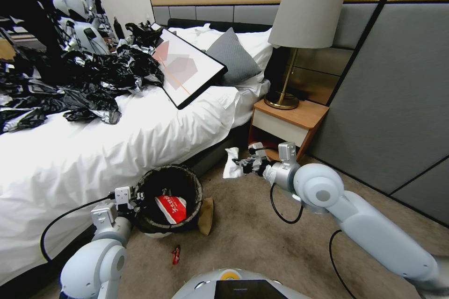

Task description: Pick up the trash bin, then pick up the garbage from the floor and place it into the trash bin.

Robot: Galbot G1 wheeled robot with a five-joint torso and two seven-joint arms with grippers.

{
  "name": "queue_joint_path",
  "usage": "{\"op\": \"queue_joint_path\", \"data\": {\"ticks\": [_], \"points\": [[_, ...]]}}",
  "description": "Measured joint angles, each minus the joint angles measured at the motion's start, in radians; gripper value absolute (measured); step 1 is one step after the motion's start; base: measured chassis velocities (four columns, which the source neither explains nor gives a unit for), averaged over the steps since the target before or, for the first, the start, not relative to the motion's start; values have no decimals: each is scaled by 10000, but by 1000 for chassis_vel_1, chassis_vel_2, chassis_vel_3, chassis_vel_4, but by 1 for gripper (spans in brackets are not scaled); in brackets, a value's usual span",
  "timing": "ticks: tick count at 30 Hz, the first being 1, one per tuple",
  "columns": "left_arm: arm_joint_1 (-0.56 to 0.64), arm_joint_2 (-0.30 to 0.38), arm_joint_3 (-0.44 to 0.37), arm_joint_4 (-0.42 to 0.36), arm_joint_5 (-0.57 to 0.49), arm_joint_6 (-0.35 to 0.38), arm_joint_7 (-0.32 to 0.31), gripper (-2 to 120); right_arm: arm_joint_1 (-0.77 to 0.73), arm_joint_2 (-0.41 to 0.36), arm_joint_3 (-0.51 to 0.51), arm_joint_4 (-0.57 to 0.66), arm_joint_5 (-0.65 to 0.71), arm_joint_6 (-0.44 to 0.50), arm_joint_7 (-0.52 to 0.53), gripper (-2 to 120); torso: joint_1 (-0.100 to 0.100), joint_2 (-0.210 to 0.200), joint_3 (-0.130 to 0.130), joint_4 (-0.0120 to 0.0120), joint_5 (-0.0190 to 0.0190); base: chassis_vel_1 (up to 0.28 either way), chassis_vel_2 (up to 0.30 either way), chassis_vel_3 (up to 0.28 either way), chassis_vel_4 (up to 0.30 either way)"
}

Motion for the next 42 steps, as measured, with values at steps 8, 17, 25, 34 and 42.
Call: {"op": "queue_joint_path", "data": {"ticks": [8,17,25,34,42], "points": [[545,-187,-624,-548,-439,-1,454,4,318,-423,189,93,-115,0,-491,0,0,1,0,7,4,0,0,0,0],[524,861,-1377,-561,-1100,-4,7,4,-543,-877,488,633,-129,1,7,0,-1,1,0,-1,1,0,0,0,0],[708,391,-1144,-553,-671,-3,51,4,-598,-826,405,505,-283,1,-23,0,0,1,0,3,1,0,0,0,0],[593,412,-1127,-548,-631,-2,100,4,-154,-619,284,353,-162,1,-498,0,0,1,0,0,-1,0,0,0,0],[409,300,-1001,-393,-461,-1,172,4,706,-542,143,622,493,29,-1435,0,-1,1,0,-2,1,0,0,0,0]]}}
